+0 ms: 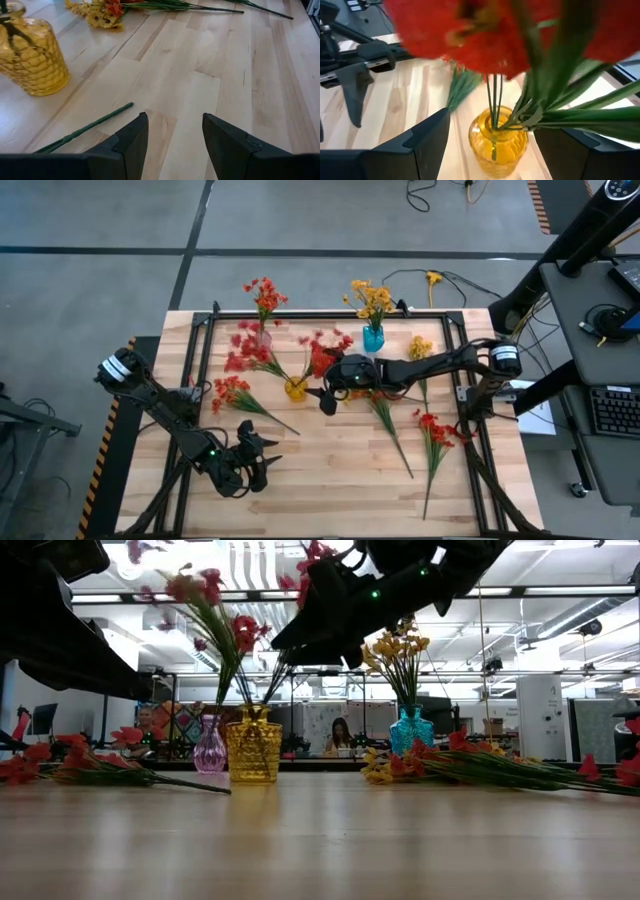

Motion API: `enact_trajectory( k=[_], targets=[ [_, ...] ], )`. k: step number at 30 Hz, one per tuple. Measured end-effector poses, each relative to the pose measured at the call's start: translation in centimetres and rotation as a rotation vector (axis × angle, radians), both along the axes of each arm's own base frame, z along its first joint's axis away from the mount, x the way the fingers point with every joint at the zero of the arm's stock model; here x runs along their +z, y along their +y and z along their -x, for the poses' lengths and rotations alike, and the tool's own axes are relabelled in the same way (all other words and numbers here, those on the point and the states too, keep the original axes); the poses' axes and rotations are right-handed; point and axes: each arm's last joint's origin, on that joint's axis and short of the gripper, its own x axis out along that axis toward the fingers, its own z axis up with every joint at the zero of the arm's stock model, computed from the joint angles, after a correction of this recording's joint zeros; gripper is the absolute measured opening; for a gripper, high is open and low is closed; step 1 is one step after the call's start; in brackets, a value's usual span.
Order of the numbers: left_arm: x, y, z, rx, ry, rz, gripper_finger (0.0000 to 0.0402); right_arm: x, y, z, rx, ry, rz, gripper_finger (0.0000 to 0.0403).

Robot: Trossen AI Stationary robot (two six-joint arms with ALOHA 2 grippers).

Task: Sort flowers into vase by color
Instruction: Put left red flower into the yellow vase

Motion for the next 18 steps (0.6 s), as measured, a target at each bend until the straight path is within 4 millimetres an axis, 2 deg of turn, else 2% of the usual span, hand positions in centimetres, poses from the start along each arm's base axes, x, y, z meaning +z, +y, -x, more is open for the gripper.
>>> enact_trajectory(
  k=[12,18],
  targets=[
    [0.0,-0.01,0.0,0.0,0.0,0.0,0.017,0.11,0.5,-0.06,0.024,-0.006,0.031,0.0271],
    [0.0,0.0,0.0,0.0,0.0,0.0,0.017,0.15,0.25,-0.01,-0.051,-0.006,0.052,0.0272]
  ],
)
